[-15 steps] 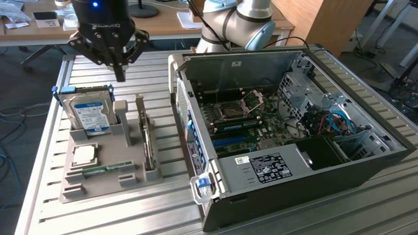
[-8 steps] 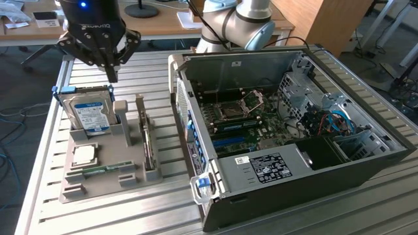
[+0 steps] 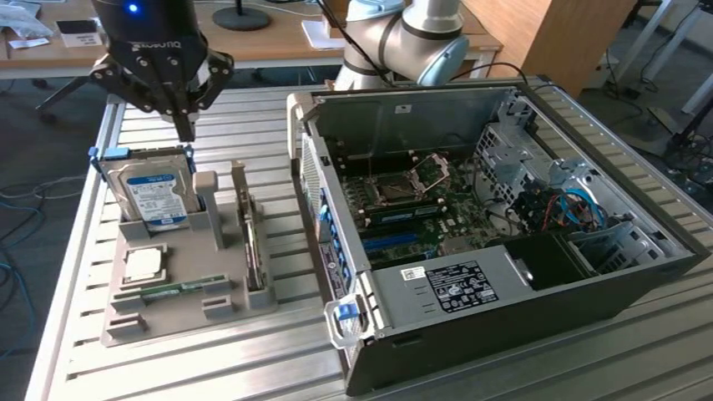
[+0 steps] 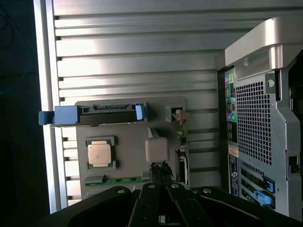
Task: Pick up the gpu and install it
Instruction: 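Reach for the gpu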
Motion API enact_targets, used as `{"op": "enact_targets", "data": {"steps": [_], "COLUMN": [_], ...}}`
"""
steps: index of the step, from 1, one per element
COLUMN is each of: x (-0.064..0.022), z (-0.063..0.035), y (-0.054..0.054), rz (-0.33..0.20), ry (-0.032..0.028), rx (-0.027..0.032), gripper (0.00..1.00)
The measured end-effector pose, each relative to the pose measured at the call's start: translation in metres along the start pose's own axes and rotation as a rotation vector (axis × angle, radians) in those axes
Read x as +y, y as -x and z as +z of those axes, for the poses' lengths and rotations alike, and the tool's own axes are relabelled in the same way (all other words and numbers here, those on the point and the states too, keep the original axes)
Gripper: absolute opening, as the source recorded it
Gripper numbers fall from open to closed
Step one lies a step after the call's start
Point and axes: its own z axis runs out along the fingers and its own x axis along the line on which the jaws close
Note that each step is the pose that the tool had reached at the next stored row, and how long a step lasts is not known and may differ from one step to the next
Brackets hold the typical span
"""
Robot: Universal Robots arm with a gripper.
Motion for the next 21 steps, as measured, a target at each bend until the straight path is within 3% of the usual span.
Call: {"op": "enact_targets", "data": {"steps": [13, 21], "x": [0.0017, -0.015], "z": [0.0011, 0.0004], "y": [0.034, 0.037], "rz": [0.001, 0.001], "ry": [-0.0023, -0.0025], "rx": [0.0019, 0.0019], "gripper": [0.11, 0.11]}}
